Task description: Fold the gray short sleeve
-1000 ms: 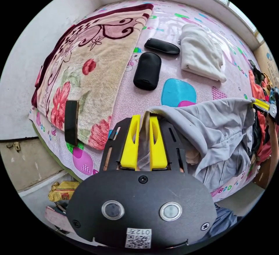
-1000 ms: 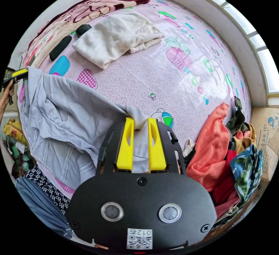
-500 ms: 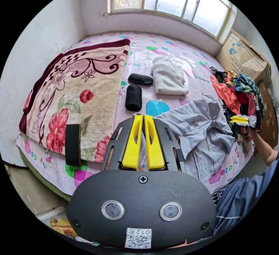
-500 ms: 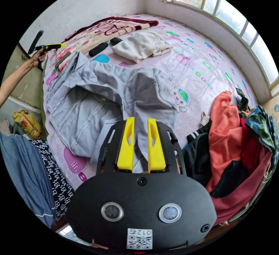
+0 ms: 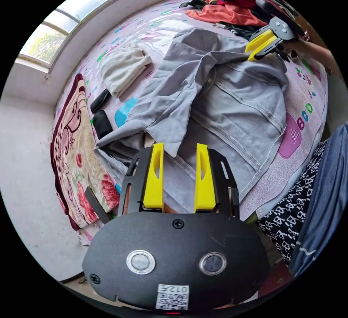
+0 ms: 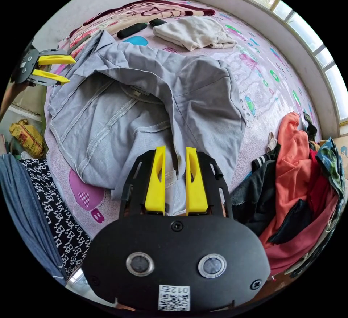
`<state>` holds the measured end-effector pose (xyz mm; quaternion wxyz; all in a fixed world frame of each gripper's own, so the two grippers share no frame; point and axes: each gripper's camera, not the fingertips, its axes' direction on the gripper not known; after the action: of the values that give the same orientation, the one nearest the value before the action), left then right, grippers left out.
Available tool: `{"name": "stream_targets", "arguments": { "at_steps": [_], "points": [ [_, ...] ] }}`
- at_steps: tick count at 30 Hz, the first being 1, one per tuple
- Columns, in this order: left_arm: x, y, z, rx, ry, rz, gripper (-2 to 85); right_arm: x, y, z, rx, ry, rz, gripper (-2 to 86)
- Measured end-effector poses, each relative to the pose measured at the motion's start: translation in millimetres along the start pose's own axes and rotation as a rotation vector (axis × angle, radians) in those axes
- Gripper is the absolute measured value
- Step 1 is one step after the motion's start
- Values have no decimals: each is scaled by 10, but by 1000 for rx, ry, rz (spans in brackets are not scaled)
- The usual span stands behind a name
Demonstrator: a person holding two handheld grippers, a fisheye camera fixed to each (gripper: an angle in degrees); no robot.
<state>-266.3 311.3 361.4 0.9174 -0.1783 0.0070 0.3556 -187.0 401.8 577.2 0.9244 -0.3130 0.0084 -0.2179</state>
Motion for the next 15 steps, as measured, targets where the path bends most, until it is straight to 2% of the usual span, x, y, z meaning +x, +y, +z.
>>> {"name": "stream_targets", "arguments": {
  "at_steps": [7, 11, 13, 15],
  "points": [
    [711, -183, 362, -28, -200, 172, 90, -219, -26, 241, -33, 13, -22, 74],
    [997, -311, 645, -56, -356, 268, 37, -316, -20, 291, -32, 64, -21, 33],
    [1011, -355, 649, -42, -383, 280, 16, -319, -18, 189, -14, 86, -22, 17],
    [918, -424, 566, -21, -335, 263, 7, -263, -28, 22, 29, 98, -7, 10]
  ]
}}
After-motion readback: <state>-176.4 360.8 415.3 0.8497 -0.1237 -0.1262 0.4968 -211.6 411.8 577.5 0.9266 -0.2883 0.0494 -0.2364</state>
